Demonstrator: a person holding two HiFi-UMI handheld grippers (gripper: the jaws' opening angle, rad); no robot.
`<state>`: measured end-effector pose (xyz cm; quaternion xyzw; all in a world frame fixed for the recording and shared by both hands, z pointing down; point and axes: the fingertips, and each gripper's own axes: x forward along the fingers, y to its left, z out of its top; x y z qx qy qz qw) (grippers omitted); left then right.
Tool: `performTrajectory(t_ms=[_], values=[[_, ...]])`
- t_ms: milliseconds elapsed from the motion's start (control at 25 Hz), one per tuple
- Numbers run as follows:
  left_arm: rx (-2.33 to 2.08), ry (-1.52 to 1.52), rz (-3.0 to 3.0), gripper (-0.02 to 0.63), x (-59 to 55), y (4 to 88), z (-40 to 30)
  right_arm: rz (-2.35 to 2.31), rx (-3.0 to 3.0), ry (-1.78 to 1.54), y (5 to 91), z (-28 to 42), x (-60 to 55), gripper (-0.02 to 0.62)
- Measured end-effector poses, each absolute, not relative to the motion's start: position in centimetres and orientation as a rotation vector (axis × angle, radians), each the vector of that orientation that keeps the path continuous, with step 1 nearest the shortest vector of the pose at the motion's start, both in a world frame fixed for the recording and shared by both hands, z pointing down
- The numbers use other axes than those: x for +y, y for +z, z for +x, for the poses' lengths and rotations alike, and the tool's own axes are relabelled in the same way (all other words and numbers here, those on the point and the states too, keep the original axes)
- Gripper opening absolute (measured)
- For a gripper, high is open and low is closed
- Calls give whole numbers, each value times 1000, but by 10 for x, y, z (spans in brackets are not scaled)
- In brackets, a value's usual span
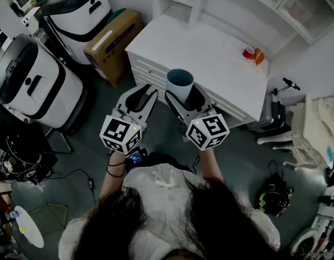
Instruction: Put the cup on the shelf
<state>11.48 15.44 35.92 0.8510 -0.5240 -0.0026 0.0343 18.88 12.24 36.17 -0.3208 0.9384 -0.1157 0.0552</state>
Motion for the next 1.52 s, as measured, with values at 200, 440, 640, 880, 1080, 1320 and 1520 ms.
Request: performTrajectory(t_ms=[200,440,640,880,1080,1320,1520], values=[[-1636,-14,2603,115,149,359,114,-968,2849,-341,360,193,116,350],[-1650,-16,2586,115,152,361,109,-958,2838,-353,360,191,115,350],[-1635,-37,2570,115,153,365,101,-960,2847,-355,363,182,116,339],[-1621,-72,2576,115,145,361,88,-956,2833,-336,359,169,116,337],[-1520,-69,2506,117,141,387,81,-950,2808,-371,359,163,115,337],[-1353,11,2503,117,132,431,86,-934,2801,-371,355,145,119,337],[-1382,-15,2538,117,125,422,79,-927,2809,-373,358,130,120,337]])
